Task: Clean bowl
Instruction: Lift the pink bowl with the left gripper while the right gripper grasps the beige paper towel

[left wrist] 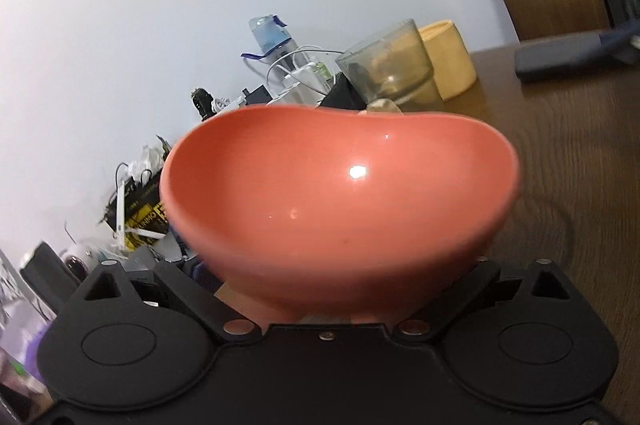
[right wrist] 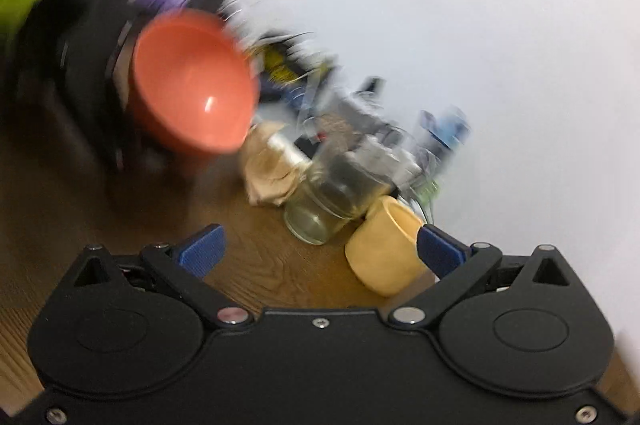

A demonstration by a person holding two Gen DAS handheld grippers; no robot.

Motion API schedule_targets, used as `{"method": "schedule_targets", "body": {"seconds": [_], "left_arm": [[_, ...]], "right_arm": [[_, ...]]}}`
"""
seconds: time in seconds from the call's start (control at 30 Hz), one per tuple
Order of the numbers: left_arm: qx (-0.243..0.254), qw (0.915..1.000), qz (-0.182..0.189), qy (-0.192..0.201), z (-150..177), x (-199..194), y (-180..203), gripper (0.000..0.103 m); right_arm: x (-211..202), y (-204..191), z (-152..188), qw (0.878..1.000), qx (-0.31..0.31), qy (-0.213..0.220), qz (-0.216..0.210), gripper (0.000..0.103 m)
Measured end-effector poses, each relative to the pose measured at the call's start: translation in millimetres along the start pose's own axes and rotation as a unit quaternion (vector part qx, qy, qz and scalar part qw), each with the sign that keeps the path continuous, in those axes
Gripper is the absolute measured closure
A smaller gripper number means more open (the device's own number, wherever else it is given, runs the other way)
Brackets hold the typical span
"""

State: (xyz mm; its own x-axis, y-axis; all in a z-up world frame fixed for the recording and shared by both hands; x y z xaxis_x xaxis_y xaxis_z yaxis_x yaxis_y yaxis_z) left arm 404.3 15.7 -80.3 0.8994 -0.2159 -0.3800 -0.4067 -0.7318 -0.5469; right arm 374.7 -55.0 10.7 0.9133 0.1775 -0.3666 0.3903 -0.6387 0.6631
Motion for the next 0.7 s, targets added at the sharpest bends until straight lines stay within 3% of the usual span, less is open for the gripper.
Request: {"method": "schedule_targets", "body": {"seconds": [0.1,0.27,0.4,0.5,0.6,0.7], "left_arm": [[-0.002,1.0000,0.008,0.000,4,-4,1,0.006],[-0.006,0.9998,0.019,0.004,4,-6,3,0.006],[-0.002,0.9998,0.020,0.006,5,-8,5,0.006],[-0.004,0.9998,0.021,0.005,7,-9,6,0.006],[-0.003,0.9998,0.020,0.005,7,-10,6,0.006],[-0.004,0.9998,0.017,0.004,8,-11,5,0.005]], "right_arm": [[18,6,-18,0.998,-0.060,0.014,-0.030,0.001],[55,6,-54,0.981,-0.176,0.015,-0.078,0.001],[87,-12,-74,0.952,-0.262,-0.008,-0.158,0.002],[117,-28,-78,0.920,-0.343,-0.030,-0.186,0.006],[135,-38,-77,0.909,-0.355,-0.055,-0.210,0.013],[153,-51,-72,0.897,-0.372,-0.076,-0.227,0.014]]}}
Point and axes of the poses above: each gripper's, at about its wrist camera, not at the fingertips, and x roughly the way its jaws point, y to its right, z to its underside, the point moved 10 cm from there along x, roughly the way its jaws point, and after that the axes turned 2 degrees about x, right-handed, at the moved point
